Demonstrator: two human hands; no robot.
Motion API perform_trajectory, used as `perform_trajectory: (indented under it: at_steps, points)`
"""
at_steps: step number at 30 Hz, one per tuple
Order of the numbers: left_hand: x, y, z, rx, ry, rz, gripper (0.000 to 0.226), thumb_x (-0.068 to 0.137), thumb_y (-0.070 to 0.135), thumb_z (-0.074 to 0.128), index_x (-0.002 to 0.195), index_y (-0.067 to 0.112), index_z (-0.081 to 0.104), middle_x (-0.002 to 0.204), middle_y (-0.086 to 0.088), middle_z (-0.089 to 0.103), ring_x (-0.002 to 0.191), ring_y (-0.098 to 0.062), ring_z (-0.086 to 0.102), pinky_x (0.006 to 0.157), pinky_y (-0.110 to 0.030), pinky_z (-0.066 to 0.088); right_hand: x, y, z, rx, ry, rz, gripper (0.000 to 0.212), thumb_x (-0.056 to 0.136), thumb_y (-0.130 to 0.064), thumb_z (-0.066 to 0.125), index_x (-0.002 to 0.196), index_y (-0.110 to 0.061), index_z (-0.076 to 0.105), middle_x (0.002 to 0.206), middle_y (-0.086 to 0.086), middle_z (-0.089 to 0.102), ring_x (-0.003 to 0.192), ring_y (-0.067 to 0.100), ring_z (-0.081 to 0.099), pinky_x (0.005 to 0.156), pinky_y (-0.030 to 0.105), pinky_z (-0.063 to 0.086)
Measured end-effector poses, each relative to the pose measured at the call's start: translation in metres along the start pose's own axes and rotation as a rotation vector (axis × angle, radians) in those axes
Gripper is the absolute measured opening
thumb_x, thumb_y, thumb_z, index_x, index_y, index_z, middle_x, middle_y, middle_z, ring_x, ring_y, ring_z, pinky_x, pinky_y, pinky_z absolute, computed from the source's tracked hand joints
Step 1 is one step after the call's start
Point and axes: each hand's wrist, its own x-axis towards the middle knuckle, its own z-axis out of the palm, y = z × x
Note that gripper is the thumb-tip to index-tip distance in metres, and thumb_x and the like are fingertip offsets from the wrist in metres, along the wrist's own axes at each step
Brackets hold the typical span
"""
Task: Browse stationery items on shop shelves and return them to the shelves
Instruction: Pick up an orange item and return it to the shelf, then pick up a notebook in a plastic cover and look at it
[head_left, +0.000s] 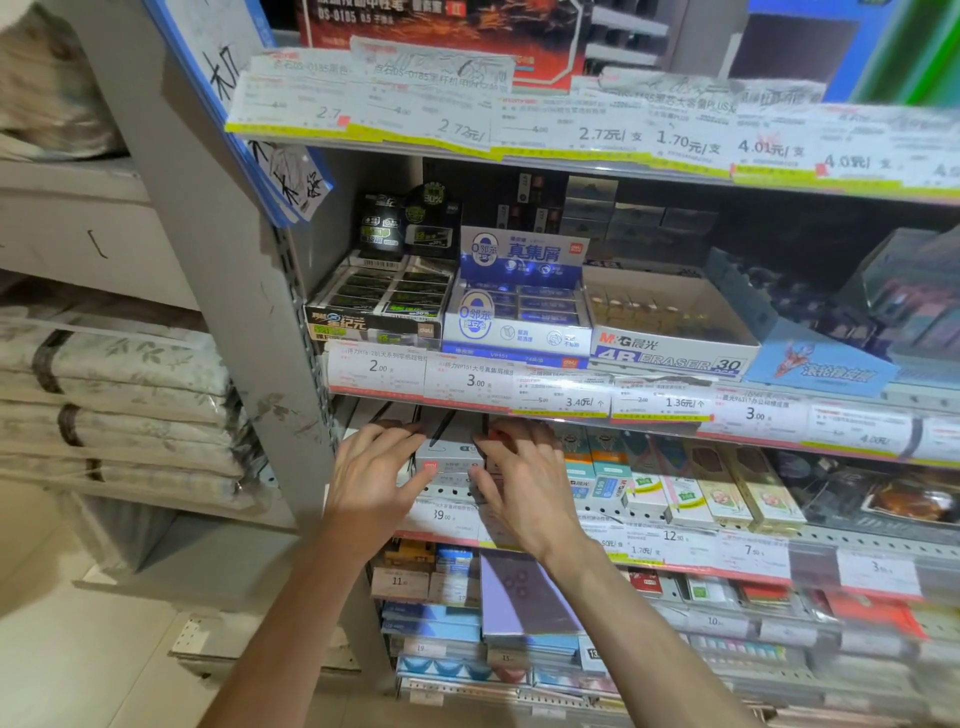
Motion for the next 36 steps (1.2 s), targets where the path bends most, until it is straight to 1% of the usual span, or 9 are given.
perform_trajectory:
  at_steps: [7, 11, 14, 18, 22, 24, 28, 32, 36]
  points:
    - [-0.006, 0.002, 0.002, -0.055, 0.017, -0.013, 0.038, 0.092, 0.039, 0.062, 0.125, 0.021, 0.064, 0.124, 0.010, 0.062, 0.120, -0.011, 0.042, 0.102, -0.025, 0.023, -0.001, 0.005, -0.004, 0.094, -0.039, 0.000, 0.044, 0.092, -0.047, 0.047, 0.126, -0.024, 0.064, 0.131, 0.001, 0.060, 0.123, 0.029, 0.048, 0.103, 0.042, 0.040]
    - [-0.015, 0.012, -0.003, -0.172, 0.125, -0.037, 0.034, 0.089, 0.032, 0.065, 0.121, 0.019, 0.067, 0.122, 0.007, 0.063, 0.120, -0.010, 0.049, 0.108, -0.025, 0.033, -0.017, 0.016, -0.013, 0.197, 0.078, 0.015, 0.036, 0.096, -0.039, 0.054, 0.125, -0.020, 0.063, 0.122, 0.000, 0.064, 0.114, 0.025, 0.052, 0.097, 0.037, 0.042]
    - [-0.026, 0.024, -0.008, -0.202, 0.234, 0.030, 0.025, 0.089, 0.018, 0.069, 0.114, 0.013, 0.070, 0.114, 0.000, 0.067, 0.109, -0.016, 0.057, 0.099, -0.025, 0.042, -0.031, 0.028, -0.023, 0.283, 0.157, 0.033, 0.030, 0.097, -0.032, 0.058, 0.123, -0.019, 0.064, 0.112, -0.003, 0.063, 0.105, 0.018, 0.054, 0.094, 0.032, 0.043]
    - [-0.041, 0.044, -0.016, -0.308, 0.141, -0.118, 0.021, 0.094, 0.022, 0.061, 0.114, 0.019, 0.068, 0.107, 0.005, 0.063, 0.099, -0.012, 0.058, 0.087, -0.028, 0.047, -0.056, 0.047, -0.038, 0.423, 0.249, 0.104, 0.024, 0.097, -0.024, 0.061, 0.119, -0.016, 0.065, 0.112, -0.004, 0.062, 0.104, 0.011, 0.057, 0.092, 0.025, 0.045]
    - [-0.062, 0.058, -0.006, -0.487, 0.143, -0.164, 0.016, 0.092, 0.016, 0.064, 0.108, 0.015, 0.068, 0.097, 0.002, 0.066, 0.083, -0.011, 0.064, 0.078, -0.028, 0.054, -0.084, 0.066, -0.042, 0.517, 0.279, 0.299, 0.019, 0.096, -0.026, 0.063, 0.115, -0.021, 0.066, 0.104, -0.007, 0.062, 0.088, 0.011, 0.063, 0.081, 0.035, 0.054]
    - [-0.072, 0.064, 0.003, -0.602, 0.084, -0.273, 0.016, 0.093, 0.017, 0.063, 0.108, 0.018, 0.067, 0.098, 0.003, 0.068, 0.086, -0.010, 0.066, 0.080, -0.030, 0.055, -0.098, 0.074, -0.045, 0.557, 0.294, 0.368, 0.018, 0.096, -0.028, 0.062, 0.113, -0.024, 0.065, 0.100, -0.008, 0.063, 0.084, 0.013, 0.064, 0.075, 0.038, 0.055]
    - [-0.092, 0.078, 0.020, -0.724, -0.009, -0.450, 0.013, 0.094, 0.020, 0.062, 0.105, 0.025, 0.066, 0.098, 0.009, 0.069, 0.088, -0.004, 0.064, 0.082, -0.027, 0.053, -0.129, 0.089, -0.054, 0.606, 0.280, 0.477, 0.011, 0.097, -0.033, 0.061, 0.106, -0.028, 0.063, 0.096, -0.008, 0.069, 0.082, 0.010, 0.066, 0.070, 0.029, 0.054]
    - [-0.113, 0.090, 0.035, -0.742, -0.043, -0.585, 0.012, 0.095, 0.020, 0.061, 0.104, 0.026, 0.066, 0.096, 0.012, 0.069, 0.087, -0.002, 0.064, 0.080, -0.026, 0.052, -0.159, 0.107, -0.056, 0.670, 0.251, 0.542, 0.004, 0.097, -0.029, 0.061, 0.096, -0.027, 0.063, 0.084, -0.010, 0.068, 0.074, 0.009, 0.062, 0.065, 0.024, 0.049]
    - [-0.130, 0.099, 0.059, -0.737, -0.105, -0.742, 0.012, 0.095, 0.018, 0.060, 0.106, 0.023, 0.064, 0.098, 0.005, 0.069, 0.090, -0.012, 0.066, 0.080, -0.025, 0.051, -0.188, 0.132, -0.038, 0.674, 0.162, 0.626, 0.005, 0.096, -0.030, 0.060, 0.097, -0.027, 0.064, 0.079, -0.015, 0.065, 0.067, 0.007, 0.059, 0.063, 0.028, 0.050]
